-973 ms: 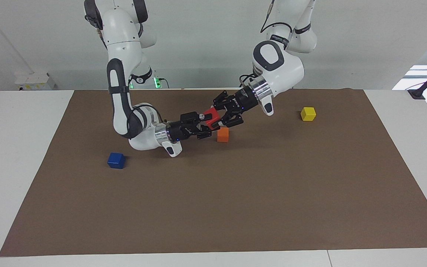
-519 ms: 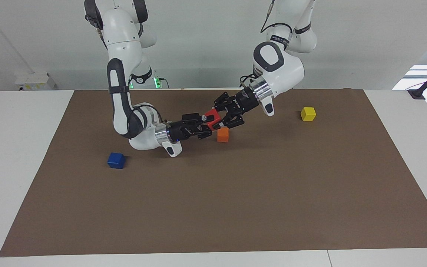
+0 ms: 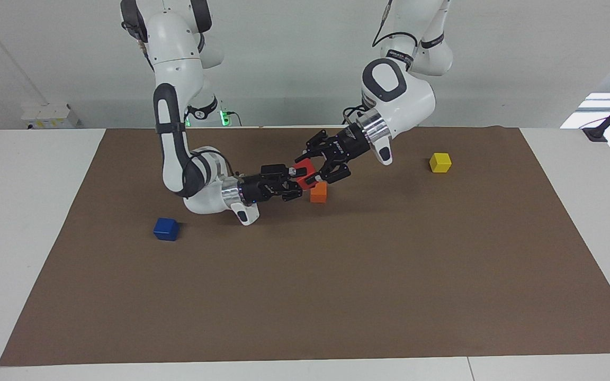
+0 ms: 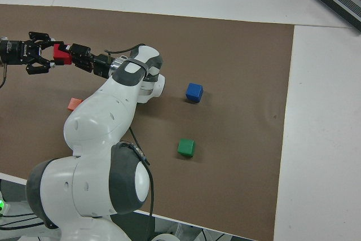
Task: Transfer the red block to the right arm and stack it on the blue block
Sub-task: 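Open the left gripper and pull back while the right gripper withdraws, then carry the red cube with the right gripper over the blue cube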
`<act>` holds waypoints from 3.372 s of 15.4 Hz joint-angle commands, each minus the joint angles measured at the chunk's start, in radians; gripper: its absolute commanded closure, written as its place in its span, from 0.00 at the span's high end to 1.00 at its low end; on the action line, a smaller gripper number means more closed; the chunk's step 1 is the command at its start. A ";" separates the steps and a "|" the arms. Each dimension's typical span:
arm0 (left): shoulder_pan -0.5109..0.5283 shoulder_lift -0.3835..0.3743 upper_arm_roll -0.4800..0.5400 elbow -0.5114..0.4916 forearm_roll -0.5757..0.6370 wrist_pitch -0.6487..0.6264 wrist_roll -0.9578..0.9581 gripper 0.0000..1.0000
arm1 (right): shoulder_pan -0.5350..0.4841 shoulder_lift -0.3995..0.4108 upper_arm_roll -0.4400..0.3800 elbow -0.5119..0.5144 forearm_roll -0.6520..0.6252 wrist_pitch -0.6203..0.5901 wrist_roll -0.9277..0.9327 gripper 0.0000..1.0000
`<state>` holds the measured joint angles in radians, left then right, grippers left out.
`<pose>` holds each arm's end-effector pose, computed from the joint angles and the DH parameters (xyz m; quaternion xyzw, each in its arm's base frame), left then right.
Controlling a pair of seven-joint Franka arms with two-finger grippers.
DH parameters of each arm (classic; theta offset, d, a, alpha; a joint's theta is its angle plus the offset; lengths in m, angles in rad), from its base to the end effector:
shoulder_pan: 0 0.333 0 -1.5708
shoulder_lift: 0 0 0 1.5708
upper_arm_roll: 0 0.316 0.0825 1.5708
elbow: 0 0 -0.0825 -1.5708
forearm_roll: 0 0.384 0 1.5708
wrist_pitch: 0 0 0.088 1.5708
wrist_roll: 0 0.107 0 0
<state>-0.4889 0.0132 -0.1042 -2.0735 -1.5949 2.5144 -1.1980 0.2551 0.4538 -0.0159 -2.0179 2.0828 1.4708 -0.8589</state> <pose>0.4871 -0.3179 0.4618 0.5092 0.6587 -0.3242 0.4492 0.5663 0.2423 0.3052 -0.5564 0.0546 -0.0116 0.8290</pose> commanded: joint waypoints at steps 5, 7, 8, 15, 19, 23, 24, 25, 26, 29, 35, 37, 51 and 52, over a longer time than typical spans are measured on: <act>0.166 -0.105 0.004 -0.125 0.102 -0.175 -0.011 1.00 | -0.005 -0.010 -0.001 -0.002 -0.001 0.055 -0.023 0.00; 0.249 -0.113 0.004 -0.132 0.194 -0.261 -0.008 1.00 | -0.005 -0.021 -0.006 0.010 -0.006 0.078 -0.012 0.00; 0.291 -0.113 0.004 -0.134 0.247 -0.299 -0.003 1.00 | -0.010 -0.033 -0.007 0.018 -0.024 0.107 0.000 0.00; 0.571 -0.104 0.009 -0.074 0.746 -0.595 0.289 1.00 | -0.123 -0.151 -0.009 0.105 -0.467 0.353 0.228 0.00; 0.599 -0.058 0.009 0.027 1.091 -0.631 0.584 1.00 | -0.204 -0.217 -0.009 0.172 -0.852 0.410 0.449 0.00; 0.605 -0.053 0.014 0.039 1.312 -0.622 0.802 1.00 | -0.258 -0.221 -0.018 0.286 -1.244 0.410 0.599 0.00; 0.618 -0.053 0.014 0.039 1.351 -0.623 0.831 1.00 | -0.260 -0.221 -0.019 0.307 -1.333 0.408 0.638 0.00; 0.621 -0.055 0.014 0.050 1.407 -0.629 0.874 1.00 | -0.258 -0.228 -0.026 0.323 -1.430 0.408 0.677 0.00; 0.621 -0.058 0.014 0.071 1.472 -0.635 0.905 1.00 | -0.255 -0.236 -0.026 0.329 -1.519 0.410 0.717 0.00; 0.622 -0.056 0.014 0.157 1.549 -0.753 1.012 1.00 | -0.241 -0.253 -0.016 0.324 -1.801 0.421 0.822 0.00; 0.635 -0.113 0.015 0.171 1.585 -0.835 1.094 1.00 | -0.257 -0.282 -0.016 0.225 -2.057 0.558 0.876 0.00; 0.627 -0.113 0.012 0.188 1.604 -0.841 1.101 1.00 | -0.257 -0.316 -0.018 0.132 -2.061 0.678 0.871 0.00; 0.532 0.023 0.112 0.430 1.616 -0.974 1.112 1.00 | -0.251 -0.431 -0.019 -0.272 -2.124 1.161 0.899 0.00; 0.511 0.025 0.130 0.453 1.615 -0.994 1.111 1.00 | -0.251 -0.435 -0.019 -0.286 -2.124 1.166 0.900 0.00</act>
<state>0.0662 -0.0094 -0.0206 -1.6955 -0.0023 1.5728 -0.0978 0.0107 0.0669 -0.0381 -2.2394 -0.0066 2.6058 0.0058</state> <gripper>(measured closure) 0.000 0.445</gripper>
